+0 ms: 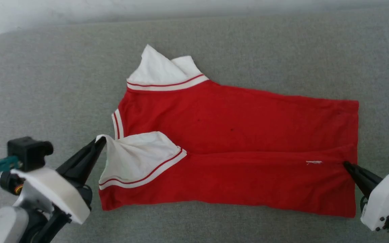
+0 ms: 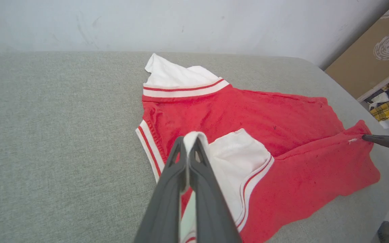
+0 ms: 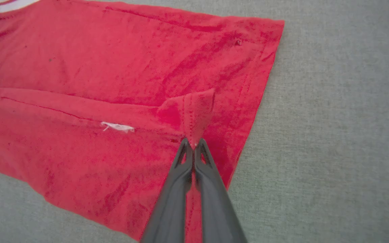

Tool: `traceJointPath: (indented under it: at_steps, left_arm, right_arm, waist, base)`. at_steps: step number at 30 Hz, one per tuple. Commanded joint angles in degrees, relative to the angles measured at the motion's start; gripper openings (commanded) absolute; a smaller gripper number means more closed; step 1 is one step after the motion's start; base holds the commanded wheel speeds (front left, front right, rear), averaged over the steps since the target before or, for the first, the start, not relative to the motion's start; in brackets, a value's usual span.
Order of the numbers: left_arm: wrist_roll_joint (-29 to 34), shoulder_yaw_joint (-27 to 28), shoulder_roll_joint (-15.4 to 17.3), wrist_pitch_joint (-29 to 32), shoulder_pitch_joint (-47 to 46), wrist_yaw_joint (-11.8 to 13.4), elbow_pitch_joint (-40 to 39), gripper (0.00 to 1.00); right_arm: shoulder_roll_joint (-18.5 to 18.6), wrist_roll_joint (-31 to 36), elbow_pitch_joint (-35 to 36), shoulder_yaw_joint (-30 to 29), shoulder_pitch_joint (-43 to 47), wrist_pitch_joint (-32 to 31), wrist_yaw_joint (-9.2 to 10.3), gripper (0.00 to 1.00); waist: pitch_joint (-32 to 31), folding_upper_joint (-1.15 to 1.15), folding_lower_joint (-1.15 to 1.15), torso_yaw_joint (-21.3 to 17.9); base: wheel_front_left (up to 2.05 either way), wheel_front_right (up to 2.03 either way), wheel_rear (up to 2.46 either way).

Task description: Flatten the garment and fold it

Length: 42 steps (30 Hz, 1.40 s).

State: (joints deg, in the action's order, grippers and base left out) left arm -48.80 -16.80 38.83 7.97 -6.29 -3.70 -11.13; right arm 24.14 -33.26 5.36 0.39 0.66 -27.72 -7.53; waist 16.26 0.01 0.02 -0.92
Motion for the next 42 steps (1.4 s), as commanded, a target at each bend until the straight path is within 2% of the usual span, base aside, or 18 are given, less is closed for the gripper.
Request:
traceJointPath:
  at_steps: [1,8,12,14,15,16,17,18,19,27,33,39,42]
  left_arm:
    - [0.31,-1.02,-0.58,0.89,-2.03,-0.71,1.67,0.00]
    - [1.60,-6.45,-2.66,4.62,-7.30,-2.03,12.44,0.00]
    - [1.88,-7.54,-3.72,4.33,-8.28,-2.30,16.01,0.00]
    - [1.91,-7.43,-4.48,3.11,-8.80,-2.37,17.59,0.55]
    - [1.83,-7.30,-4.84,2.45,-8.99,-2.40,18.18,0.98]
    - [1.77,-7.14,-5.14,1.80,-9.12,-2.42,18.65,1.00]
    - [1.70,-7.02,-5.35,1.28,-9.19,-2.44,19.02,1.00]
    - [1.57,-6.92,-5.50,0.88,-9.19,-2.47,19.27,1.00]
    - [1.38,-6.73,-5.68,0.46,-9.15,-2.48,19.51,1.00]
    - [-0.79,-4.03,-6.63,-3.65,-5.75,-1.05,17.19,1.00]
    - [-0.11,-0.63,-6.87,-10.33,0.68,2.70,11.25,1.00]
    - [3.22,2.49,-9.66,-20.16,6.69,6.93,6.00,1.00]
    - [6.59,4.26,-12.01,-22.46,9.43,8.20,3.25,1.00]
  right_arm:
    - [0.20,0.55,-0.93,0.37,-1.47,-0.41,0.04,0.00]
    - [-0.39,0.20,-4.37,2.49,-3.51,-4.74,0.04,0.00]
    - [-0.64,0.26,-4.59,2.54,-3.78,-5.32,0.04,0.00]
    - [-0.94,0.25,-4.74,2.25,-3.89,-5.26,0.04,0.00]
    - [-1.12,0.22,-4.83,2.08,-3.90,-5.20,0.04,0.00]
    - [-1.32,0.13,-4.87,1.91,-3.88,-5.08,0.04,0.00]
    - [-1.49,0.07,-4.88,1.78,-3.86,-4.95,0.04,0.11]
    - [-1.59,0.03,-4.86,1.69,-3.84,-4.79,0.04,0.41]
    - [-1.75,-0.10,-4.85,1.53,-3.82,-4.51,0.04,1.00]
    - [-2.17,-1.08,-2.32,0.89,-2.35,-2.69,0.04,1.00]
    - [-3.46,0.63,1.36,-2.58,1.00,2.16,0.04,1.00]
    - [-8.38,7.25,3.93,-7.78,4.60,12.15,0.04,1.00]
    - [-11.59,10.72,4.98,-8.77,6.62,17.48,0.04,1.00]
  waist:
    - [3.42,-0.01,-0.02,-1.07]
    - [5.81,-0.01,-0.02,-1.15]
    - [6.23,-0.01,-0.02,-1.26]
    - [6.30,-0.01,-0.02,-1.31]
    - [6.27,-0.01,-0.02,-1.29]
    - [6.17,-0.01,-0.02,-1.27]
    - [6.00,-0.01,-0.02,-1.24]
    - [5.82,-0.01,-0.02,-1.20]
    - [5.47,-0.01,-0.02,-1.13]
    - [1.34,-0.01,-0.02,-0.72]
    - [-2.65,-0.01,-0.02,0.07]
    - [-6.21,-0.01,-0.02,0.90]
    - [-7.80,-0.01,-0.02,0.90]
  base:
    - [0.00,0.00,0.00]
    - [0.00,0.00,0.00]
    - [0.00,0.00,0.00]
    - [0.00,0.00,0.00]
    - [0.00,0.00,0.00]
    - [0.00,0.00,0.00]
    - [0.00,0.00,0.00]
    - [0.00,0.00,0.00]
    - [0.00,0.00,0.00]
    - [0.00,0.00,0.00]
    - [0.00,0.00,0.00]
    - [0.00,0.00,0.00]
    - [0.00,0.00,0.00]
